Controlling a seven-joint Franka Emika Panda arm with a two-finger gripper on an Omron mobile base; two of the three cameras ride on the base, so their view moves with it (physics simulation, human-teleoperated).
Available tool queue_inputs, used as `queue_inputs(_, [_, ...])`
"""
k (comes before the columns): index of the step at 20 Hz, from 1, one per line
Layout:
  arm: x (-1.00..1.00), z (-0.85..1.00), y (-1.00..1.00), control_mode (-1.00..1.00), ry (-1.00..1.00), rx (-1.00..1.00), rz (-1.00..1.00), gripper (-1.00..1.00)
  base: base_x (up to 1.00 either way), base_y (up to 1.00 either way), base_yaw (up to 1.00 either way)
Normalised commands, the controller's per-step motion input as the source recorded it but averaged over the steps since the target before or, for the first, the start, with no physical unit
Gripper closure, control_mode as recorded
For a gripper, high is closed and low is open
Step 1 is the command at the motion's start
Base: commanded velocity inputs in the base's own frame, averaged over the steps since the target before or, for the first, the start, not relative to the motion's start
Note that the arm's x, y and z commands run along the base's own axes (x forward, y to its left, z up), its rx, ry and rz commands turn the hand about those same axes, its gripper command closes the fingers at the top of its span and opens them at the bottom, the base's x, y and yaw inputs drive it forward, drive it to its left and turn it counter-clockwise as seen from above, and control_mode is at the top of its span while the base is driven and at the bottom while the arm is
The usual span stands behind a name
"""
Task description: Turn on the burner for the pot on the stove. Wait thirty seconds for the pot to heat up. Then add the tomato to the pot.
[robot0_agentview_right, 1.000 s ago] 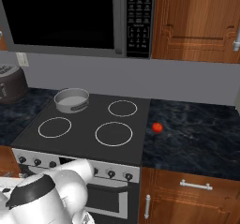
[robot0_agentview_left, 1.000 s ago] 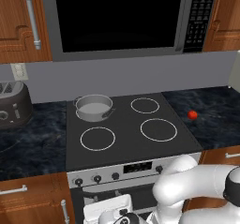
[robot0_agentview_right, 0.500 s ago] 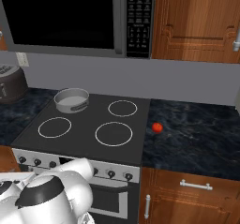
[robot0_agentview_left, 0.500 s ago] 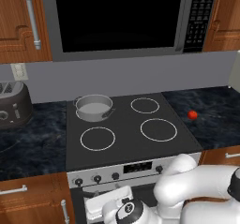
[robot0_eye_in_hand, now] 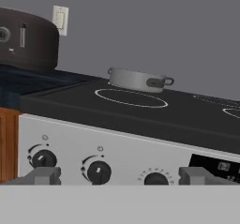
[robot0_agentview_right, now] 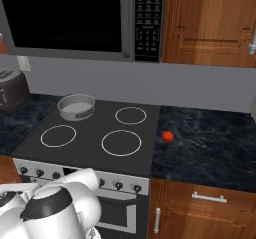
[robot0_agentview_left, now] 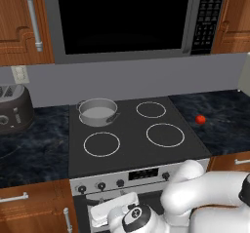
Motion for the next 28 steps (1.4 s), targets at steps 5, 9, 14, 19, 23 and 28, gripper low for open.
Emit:
queue_inputs(5, [0.0,0.0,0.0,-1.0,0.0,0.0,0.0,-1.0,0.0,0.0,0.0])
queue_inputs(9, [0.0,-0.04,0.12,-1.0,0.07,0.0,0.0,-1.0,0.0,0.0,0.0])
queue_inputs(14, [0.0,0.0,0.02,-1.0,0.0,0.0,0.0,-1.0,0.0,0.0,0.0])
queue_inputs(19, [-0.01,0.0,0.33,-1.0,0.02,0.0,-0.04,-1.0,0.0,0.0,0.0])
queue_inputs(23, [0.0,-0.01,0.32,-1.0,0.0,0.0,-0.04,-1.0,0.0,0.0,0.0])
queue_inputs(28, [0.0,-0.01,0.03,-1.0,0.0,0.0,-0.02,-1.0,0.0,0.0,0.0])
